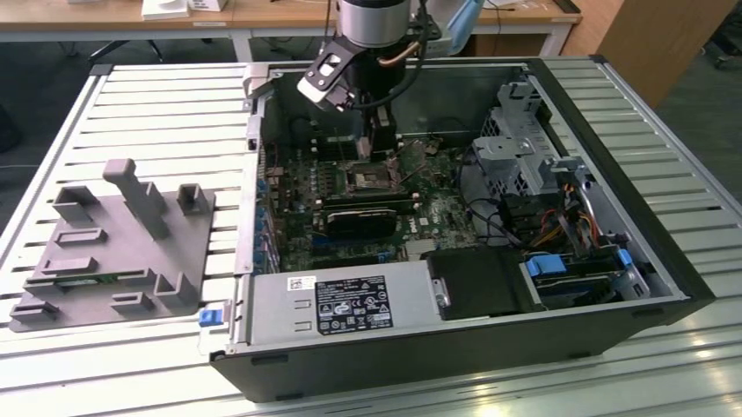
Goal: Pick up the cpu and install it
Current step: 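Place the cpu into insertion slot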
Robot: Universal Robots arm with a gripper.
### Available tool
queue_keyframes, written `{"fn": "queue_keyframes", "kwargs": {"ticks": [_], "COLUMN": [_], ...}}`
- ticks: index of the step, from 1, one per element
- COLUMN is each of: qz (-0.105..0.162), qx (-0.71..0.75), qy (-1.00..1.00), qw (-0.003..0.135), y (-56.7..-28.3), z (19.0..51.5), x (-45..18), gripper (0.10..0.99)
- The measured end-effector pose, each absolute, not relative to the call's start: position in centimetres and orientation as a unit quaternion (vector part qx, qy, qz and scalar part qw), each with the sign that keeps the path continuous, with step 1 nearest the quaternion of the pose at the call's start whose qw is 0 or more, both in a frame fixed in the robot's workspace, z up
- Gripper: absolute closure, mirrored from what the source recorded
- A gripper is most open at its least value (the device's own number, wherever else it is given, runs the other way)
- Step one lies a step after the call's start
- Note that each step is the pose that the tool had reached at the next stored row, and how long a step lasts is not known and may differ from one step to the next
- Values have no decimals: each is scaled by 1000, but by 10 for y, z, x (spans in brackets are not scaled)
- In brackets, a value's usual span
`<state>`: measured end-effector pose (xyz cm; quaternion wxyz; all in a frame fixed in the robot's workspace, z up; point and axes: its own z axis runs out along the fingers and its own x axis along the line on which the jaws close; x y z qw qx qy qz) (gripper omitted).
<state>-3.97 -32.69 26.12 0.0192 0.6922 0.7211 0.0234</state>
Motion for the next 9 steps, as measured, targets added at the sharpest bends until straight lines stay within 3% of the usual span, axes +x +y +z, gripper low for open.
{"fn": "queue_keyframes", "kwargs": {"ticks": [9], "qz": [23], "qx": [692], "qy": [721], "qw": [19], "y": [-326], "z": [246], "x": [-39], "gripper": [545]}}
